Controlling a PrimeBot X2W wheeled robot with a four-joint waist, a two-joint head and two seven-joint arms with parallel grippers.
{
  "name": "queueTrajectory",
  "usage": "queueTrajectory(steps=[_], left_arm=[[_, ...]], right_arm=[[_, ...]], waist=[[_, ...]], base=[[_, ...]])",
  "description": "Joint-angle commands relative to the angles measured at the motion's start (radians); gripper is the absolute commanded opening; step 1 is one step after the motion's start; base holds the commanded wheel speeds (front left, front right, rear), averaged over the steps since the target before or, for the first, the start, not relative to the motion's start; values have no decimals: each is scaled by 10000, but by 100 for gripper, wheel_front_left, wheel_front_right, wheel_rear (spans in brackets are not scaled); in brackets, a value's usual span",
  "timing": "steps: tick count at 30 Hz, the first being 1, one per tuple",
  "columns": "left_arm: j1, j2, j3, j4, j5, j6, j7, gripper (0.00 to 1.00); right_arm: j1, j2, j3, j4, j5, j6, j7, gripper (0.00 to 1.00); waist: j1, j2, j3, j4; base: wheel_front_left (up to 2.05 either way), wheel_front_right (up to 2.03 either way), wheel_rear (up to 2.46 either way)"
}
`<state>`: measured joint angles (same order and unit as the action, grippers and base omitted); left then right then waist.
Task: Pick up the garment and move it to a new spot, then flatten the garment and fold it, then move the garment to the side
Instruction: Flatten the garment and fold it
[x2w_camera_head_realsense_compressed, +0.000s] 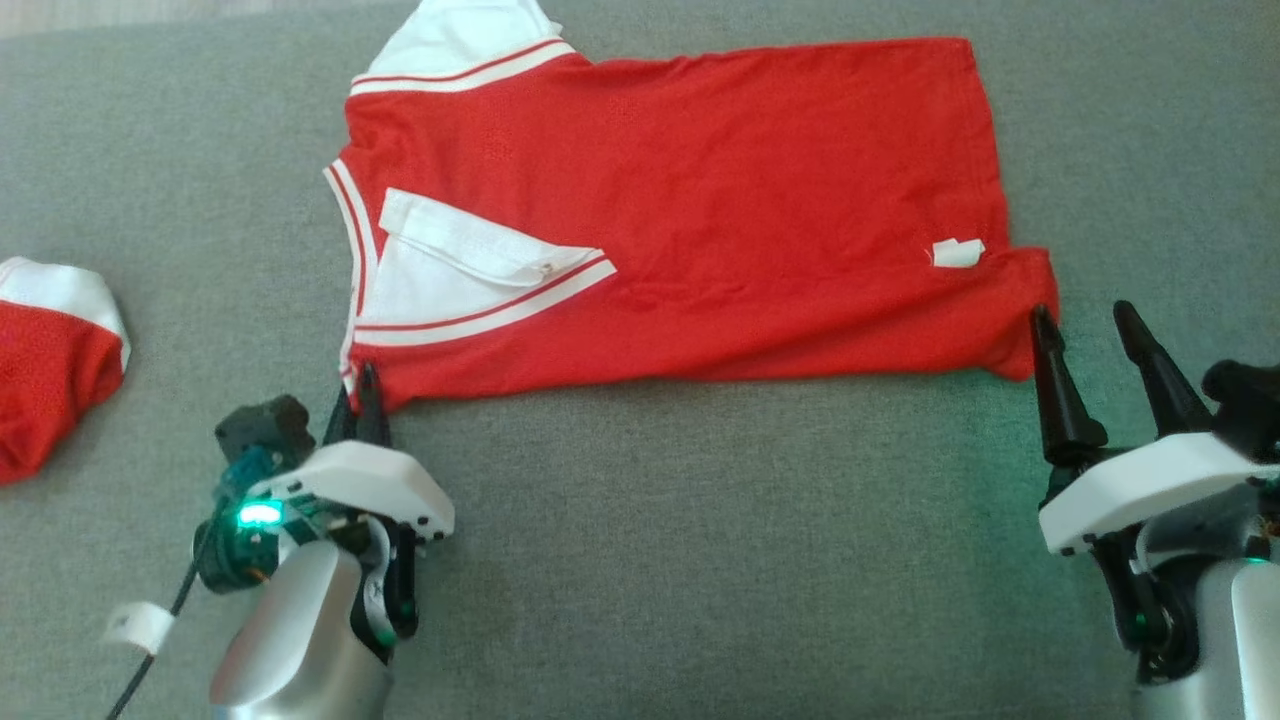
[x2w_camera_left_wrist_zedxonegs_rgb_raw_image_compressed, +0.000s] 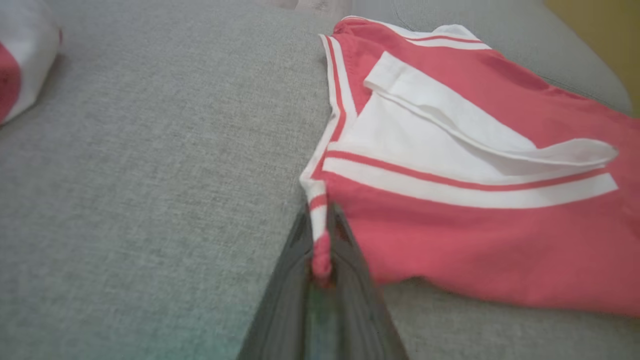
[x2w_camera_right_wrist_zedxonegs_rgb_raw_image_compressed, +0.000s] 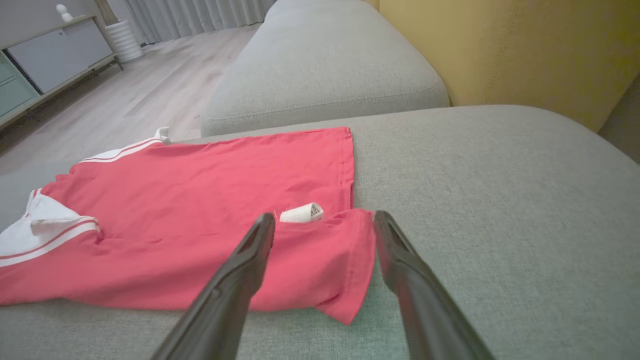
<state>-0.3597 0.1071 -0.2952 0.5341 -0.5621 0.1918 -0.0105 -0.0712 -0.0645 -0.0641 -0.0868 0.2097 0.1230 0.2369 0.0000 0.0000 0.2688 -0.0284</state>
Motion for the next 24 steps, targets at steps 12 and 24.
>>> queueTrajectory(steps=[12, 24], left_arm=[[462, 259, 537, -877, -256, -214, -881, 0], [446, 358, 396, -887, -188, -187, -905, 0]], right_arm=[[-685, 139, -594, 1266, -133, 77, 125, 100], [-2048, 142, -192, 4072, -297, 77, 323, 100]], waist=[[0, 0, 111, 169], [0, 0, 278, 406]], base=[[0, 0, 0], [0, 0, 0]])
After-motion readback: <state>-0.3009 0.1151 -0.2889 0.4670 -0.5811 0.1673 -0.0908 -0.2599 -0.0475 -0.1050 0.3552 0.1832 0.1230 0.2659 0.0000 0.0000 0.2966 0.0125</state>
